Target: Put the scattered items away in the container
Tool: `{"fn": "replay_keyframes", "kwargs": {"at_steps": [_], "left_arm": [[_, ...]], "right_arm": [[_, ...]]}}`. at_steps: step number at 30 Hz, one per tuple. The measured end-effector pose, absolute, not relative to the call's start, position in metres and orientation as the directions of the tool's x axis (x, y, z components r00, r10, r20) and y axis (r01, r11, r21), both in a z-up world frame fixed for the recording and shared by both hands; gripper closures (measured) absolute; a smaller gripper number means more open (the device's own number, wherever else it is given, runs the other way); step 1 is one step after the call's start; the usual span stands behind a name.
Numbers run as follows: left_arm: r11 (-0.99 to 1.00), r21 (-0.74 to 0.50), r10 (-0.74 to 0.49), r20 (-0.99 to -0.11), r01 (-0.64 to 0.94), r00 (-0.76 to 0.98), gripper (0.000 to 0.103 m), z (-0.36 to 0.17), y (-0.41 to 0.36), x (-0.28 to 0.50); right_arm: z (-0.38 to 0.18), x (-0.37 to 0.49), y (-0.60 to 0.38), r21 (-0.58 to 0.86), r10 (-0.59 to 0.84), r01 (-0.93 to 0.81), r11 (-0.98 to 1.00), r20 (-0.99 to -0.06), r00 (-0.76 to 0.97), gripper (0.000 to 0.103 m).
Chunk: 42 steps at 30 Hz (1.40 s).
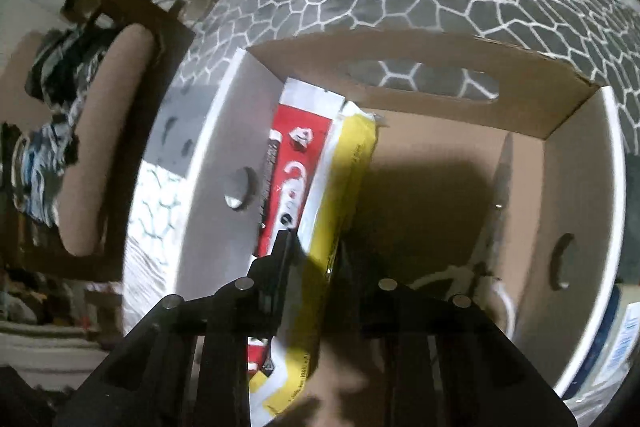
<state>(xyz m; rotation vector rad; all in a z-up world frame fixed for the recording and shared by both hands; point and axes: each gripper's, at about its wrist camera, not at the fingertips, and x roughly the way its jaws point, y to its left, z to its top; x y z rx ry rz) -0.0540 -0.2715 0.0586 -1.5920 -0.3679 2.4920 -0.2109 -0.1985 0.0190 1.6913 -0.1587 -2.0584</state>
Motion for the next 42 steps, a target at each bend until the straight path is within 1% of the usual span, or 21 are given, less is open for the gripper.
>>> {"fn": "replay_keyframes", "kwargs": {"at_steps": [1, 5, 6, 8, 9, 11, 12, 13, 14, 15, 17, 18, 19, 20, 21, 24, 32, 38, 42], "left_arm": [[-0.956, -0.293, 0.266, -0.868, -0.001, -0.42, 0.063, 0.059, -0.272, -0.054], [-0.954, -0.3, 0.271, -0.863, 0.002, -0.425, 0.061, 0.061, -0.271, -0.054], [-0.953, -0.302, 0.272, -0.861, 0.003, -0.429, 0.06, 0.062, -0.27, -0.054], [-0.95, -0.312, 0.277, -0.857, 0.009, -0.434, 0.052, 0.064, -0.27, -0.053], [-0.948, -0.319, 0.282, -0.853, 0.013, -0.44, 0.05, 0.066, -0.27, -0.053], [-0.942, -0.335, 0.288, -0.842, 0.025, -0.456, 0.033, 0.07, -0.27, -0.05], [-0.939, -0.343, 0.291, -0.838, 0.03, -0.462, 0.029, 0.072, -0.27, -0.049], [-0.936, -0.35, 0.293, -0.833, 0.038, -0.469, 0.021, 0.074, -0.27, -0.048], [-0.934, -0.356, 0.294, -0.83, 0.044, -0.473, 0.017, 0.076, -0.27, -0.046], [-0.932, -0.36, 0.294, -0.828, 0.051, -0.478, 0.016, 0.078, -0.27, -0.045], [-0.936, -0.346, 0.273, -0.831, 0.066, -0.484, 0.014, 0.083, -0.266, -0.041], [-0.939, -0.337, 0.263, -0.833, 0.069, -0.486, 0.013, 0.085, -0.264, -0.04], [-0.943, -0.326, 0.251, -0.837, 0.072, -0.487, 0.008, 0.088, -0.261, -0.038], [-0.946, -0.315, 0.24, -0.84, 0.077, -0.487, 0.002, 0.09, -0.258, -0.035], [-0.948, -0.308, 0.232, -0.841, 0.081, -0.488, 0.0, 0.092, -0.256, -0.032], [-0.944, -0.319, 0.242, -0.841, 0.083, -0.485, 0.0, 0.098, -0.248, -0.021], [-0.949, -0.295, 0.205, -0.85, 0.115, -0.485, 0.0, 0.103, -0.229, 0.011], [-0.949, -0.294, 0.204, -0.847, 0.114, -0.49, 0.0, 0.111, -0.205, 0.044], [-0.951, -0.295, 0.214, -0.841, 0.09, -0.497, 0.0, 0.111, -0.181, 0.067]], "right_arm": [[0.02, -0.21, -0.2, 0.37, -0.418, 0.282, -0.885, -0.899, -0.133, 0.076], [0.029, -0.208, -0.195, 0.376, -0.425, 0.283, -0.883, -0.895, -0.138, 0.074], [0.035, -0.207, -0.19, 0.386, -0.438, 0.284, -0.878, -0.886, -0.15, 0.074], [0.048, -0.207, -0.181, 0.406, -0.462, 0.284, -0.868, -0.87, -0.169, 0.072], [0.059, -0.206, -0.174, 0.421, -0.481, 0.284, -0.861, -0.857, -0.185, 0.068], [0.075, -0.205, -0.163, 0.442, -0.508, 0.293, -0.848, -0.835, -0.212, 0.057], [0.085, -0.202, -0.156, 0.444, -0.516, 0.301, -0.844, -0.826, -0.228, 0.044], [0.094, -0.199, -0.149, 0.447, -0.525, 0.312, -0.839, -0.815, -0.244, 0.03], [0.1, -0.195, -0.143, 0.451, -0.535, 0.322, -0.832, -0.806, -0.253, 0.024], [0.105, -0.19, -0.138, 0.451, -0.54, 0.332, -0.829, -0.801, -0.259, 0.016], [0.11, -0.179, -0.129, 0.444, -0.539, 0.346, -0.827, -0.801, -0.259, 0.014], [0.111, -0.174, -0.126, 0.444, -0.54, 0.351, -0.824, -0.803, -0.253, 0.01], [0.11, -0.168, -0.123, 0.439, -0.536, 0.356, -0.825, -0.807, -0.248, 0.005], [0.111, -0.161, -0.12, 0.432, -0.531, 0.36, -0.827, -0.81, -0.249, 0.002], [0.112, -0.156, -0.117, 0.423, -0.526, 0.365, -0.829, -0.813, -0.251, 0.0], [0.114, -0.133, -0.109, 0.38, -0.491, 0.374, -0.846, -0.828, -0.269, 0.0], [0.125, -0.079, -0.08, 0.322, -0.455, 0.394, -0.861, -0.833, -0.314, 0.0], [0.131, -0.041, -0.041, 0.329, -0.465, 0.386, -0.862, -0.816, -0.342, 0.0], [0.134, -0.017, 0.005, 0.322, -0.455, 0.365, -0.874, -0.806, -0.378, 0.0]]}}
